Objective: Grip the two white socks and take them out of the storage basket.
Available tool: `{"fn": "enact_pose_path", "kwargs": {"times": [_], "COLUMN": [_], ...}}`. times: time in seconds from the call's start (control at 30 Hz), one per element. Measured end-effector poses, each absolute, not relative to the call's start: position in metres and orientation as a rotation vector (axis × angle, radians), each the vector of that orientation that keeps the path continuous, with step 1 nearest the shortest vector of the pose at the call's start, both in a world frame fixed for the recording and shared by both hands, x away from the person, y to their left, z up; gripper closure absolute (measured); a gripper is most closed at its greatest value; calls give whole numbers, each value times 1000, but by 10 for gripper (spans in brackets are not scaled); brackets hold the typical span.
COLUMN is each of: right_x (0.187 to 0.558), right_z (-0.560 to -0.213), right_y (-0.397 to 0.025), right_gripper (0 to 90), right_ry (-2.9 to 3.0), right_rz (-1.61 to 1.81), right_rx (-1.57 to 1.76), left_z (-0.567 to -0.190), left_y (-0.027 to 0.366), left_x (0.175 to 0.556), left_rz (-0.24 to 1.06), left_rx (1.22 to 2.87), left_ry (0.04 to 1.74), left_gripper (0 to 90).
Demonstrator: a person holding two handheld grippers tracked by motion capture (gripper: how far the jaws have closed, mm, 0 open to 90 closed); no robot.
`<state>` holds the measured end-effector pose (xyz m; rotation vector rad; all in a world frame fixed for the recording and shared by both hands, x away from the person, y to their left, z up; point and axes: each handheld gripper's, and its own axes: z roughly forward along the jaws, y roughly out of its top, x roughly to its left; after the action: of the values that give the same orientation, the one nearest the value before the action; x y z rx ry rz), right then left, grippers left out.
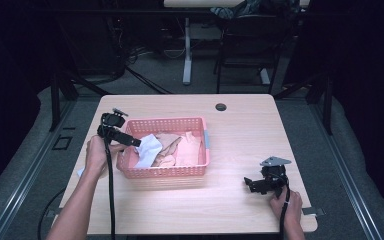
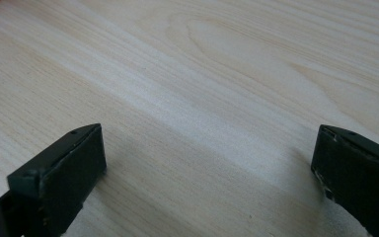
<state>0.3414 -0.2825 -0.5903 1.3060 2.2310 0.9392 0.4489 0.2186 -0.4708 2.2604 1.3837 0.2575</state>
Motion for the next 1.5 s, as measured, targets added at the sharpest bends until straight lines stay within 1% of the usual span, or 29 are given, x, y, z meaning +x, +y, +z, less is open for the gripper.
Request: {"fn": "enact_pose_path", "kwargs": {"times": [0.1, 0.37, 0.7, 0.8, 0.83, 0.9, 0.97, 1.0, 1.07, 1.1, 1.17, 1.23, 1.3, 1.4, 1.5], "right_x": [341, 341, 341, 341, 341, 341, 341, 341, 341, 341, 341, 341, 341, 341, 341], "right_z": [-590, -590, -590, -590, -590, -590, -590, -590, -590, -590, -590, -590, -590, -590, -590], "right_y": [-283, -283, -283, -283, -283, -283, -283, -283, -283, -283, -283, -283, -283, -283, -283], "right_gripper": [0, 0, 0, 0, 0, 0, 0, 0, 0, 0, 0, 0, 0, 0, 0], "right_ry": [2231, 2231, 2233, 2233, 2233, 2232, 2233, 2233, 2233, 2233, 2233, 2233, 2233, 2233, 2233], "right_rz": [940, 939, 938, 938, 939, 938, 938, 938, 939, 939, 938, 938, 938, 938, 939], "right_rx": [1306, 1306, 1307, 1307, 1307, 1307, 1307, 1306, 1307, 1307, 1307, 1307, 1307, 1307, 1307], "left_z": [-478, -490, -516, -523, -525, -527, -528, -529, -529, -528, -528, -529, -530, -532, -531], "left_y": [211, 189, 159, 155, 154, 155, 155, 155, 158, 159, 163, 167, 168, 167, 163], "left_x": [452, 459, 469, 470, 471, 472, 473, 473, 474, 474, 474, 475, 476, 477, 476], "left_rz": [232, 184, 149, 139, 137, 160, 162, 173, 187, 203, 219, 228, 231, 226, 238], "left_rx": [2263, 2304, 2396, 2428, 2415, 2433, 2449, 2445, 2444, 2446, 2435, 2435, 2445, 2451, 2474], "left_ry": [1383, 1303, 1317, 1337, 1354, 1364, 1380, 1393, 1402, 1412, 1434, 1454, 1484, 1490, 1471], "left_gripper": [0, 1, 49, 91, 100, 152, 168, 203, 237, 278, 303, 370, 406, 500, 653]}}
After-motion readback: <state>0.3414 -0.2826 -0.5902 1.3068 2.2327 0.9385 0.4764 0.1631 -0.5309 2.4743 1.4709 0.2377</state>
